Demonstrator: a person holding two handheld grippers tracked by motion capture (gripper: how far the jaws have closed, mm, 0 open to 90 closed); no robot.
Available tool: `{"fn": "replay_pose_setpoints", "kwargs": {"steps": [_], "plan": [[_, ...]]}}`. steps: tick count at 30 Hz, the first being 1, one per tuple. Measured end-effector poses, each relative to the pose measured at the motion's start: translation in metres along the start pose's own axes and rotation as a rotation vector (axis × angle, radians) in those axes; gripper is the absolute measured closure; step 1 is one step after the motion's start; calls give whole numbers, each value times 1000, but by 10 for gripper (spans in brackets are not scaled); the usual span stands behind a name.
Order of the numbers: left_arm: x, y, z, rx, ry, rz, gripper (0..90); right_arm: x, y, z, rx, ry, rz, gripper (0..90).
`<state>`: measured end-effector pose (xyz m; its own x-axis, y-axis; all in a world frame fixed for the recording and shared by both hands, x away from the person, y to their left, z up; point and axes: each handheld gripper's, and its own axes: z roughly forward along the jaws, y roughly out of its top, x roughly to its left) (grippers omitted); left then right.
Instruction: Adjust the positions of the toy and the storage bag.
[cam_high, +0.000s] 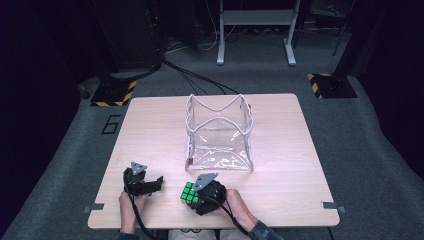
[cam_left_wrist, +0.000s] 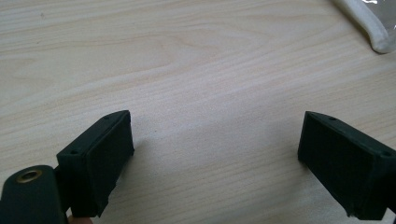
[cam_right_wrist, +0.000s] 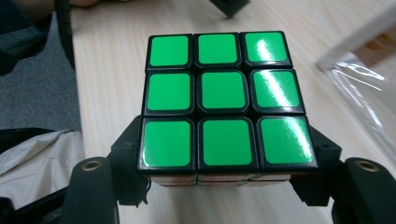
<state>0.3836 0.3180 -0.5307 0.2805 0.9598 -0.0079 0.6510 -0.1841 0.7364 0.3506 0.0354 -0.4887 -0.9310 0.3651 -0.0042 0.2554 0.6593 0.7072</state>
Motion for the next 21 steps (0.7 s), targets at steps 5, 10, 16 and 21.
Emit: {"fn": "replay_pose_setpoints", "kwargs": {"steps": [5, 10, 16, 21], "plan": [[0, 0, 0, 0, 0, 0, 103, -11, -12, -13, 4, -37, 33, 333], [0, 0, 0, 0, 0, 0, 103, -22, -25, -23, 12, -81, 83, 333], [0, 0, 0, 1, 0, 0, 102, -31, -36, -31, 10, -119, 113, 333], [0, 0, 0, 1, 0, -2, 103, -40, -47, -40, 26, -160, 144, 333]]}}
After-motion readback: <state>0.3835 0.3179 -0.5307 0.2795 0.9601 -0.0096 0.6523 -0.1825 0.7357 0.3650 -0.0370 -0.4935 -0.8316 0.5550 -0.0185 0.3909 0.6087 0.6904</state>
